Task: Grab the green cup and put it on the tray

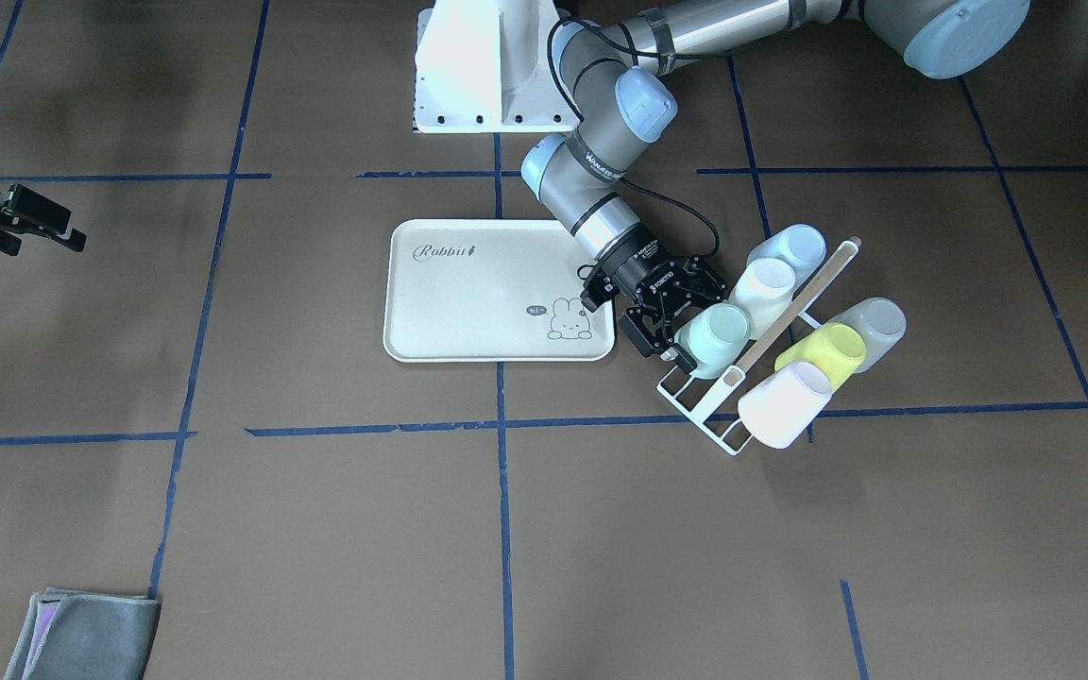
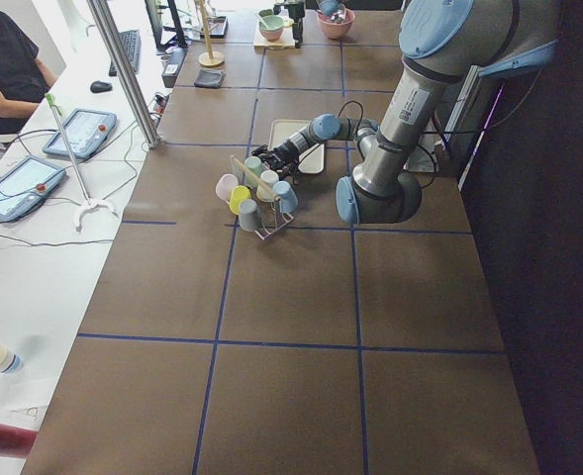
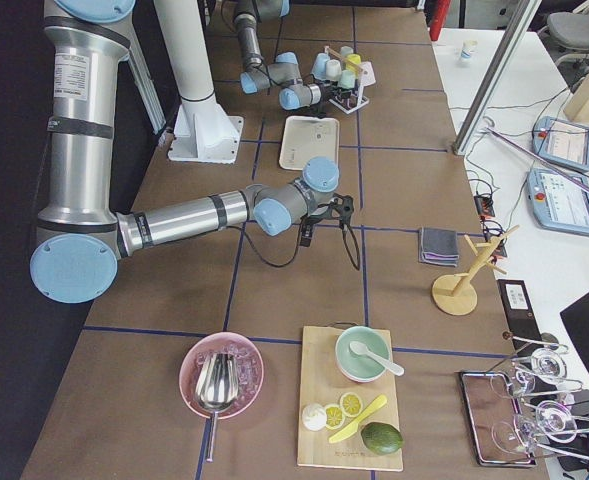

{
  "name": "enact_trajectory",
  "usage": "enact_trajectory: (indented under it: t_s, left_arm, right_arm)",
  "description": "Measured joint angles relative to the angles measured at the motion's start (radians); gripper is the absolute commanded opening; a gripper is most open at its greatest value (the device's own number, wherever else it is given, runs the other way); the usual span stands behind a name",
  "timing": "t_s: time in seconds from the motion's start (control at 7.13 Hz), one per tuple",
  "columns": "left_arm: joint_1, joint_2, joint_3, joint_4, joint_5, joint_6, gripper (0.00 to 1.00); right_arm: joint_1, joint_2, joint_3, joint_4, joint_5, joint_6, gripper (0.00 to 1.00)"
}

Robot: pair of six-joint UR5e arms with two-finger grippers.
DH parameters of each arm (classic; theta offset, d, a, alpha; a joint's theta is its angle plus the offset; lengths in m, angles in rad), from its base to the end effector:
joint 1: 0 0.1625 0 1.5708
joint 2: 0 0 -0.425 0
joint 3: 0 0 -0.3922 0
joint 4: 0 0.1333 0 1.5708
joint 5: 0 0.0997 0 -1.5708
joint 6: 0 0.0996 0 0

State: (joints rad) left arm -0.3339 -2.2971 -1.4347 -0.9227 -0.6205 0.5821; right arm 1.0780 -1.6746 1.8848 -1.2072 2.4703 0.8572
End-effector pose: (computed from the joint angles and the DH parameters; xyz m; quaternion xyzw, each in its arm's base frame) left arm 0.5951 -0.4333 0.3256 0.1227 -0.4413 0.7096 0.5354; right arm -0.1674 -0.4287 0.5013 -0.0616 -0.4848 0.0355 0.8717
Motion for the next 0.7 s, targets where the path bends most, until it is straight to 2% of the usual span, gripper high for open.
enact_trajectory:
  t_s: [0.42,0.7]
  left_arm:
    - [-0.012,0.005,-0.031,0.000,0.001,-0.003,0.78]
    - [-0.021,0.063,-0.152,0.006,0.003,0.004,0.78]
  right_arm:
    - [0.008,0.001,-0.001,0.000,0.008,-0.001,0.99]
    - [0.009,0.002,-0.001,0.000,0.009,-0.001,0.99]
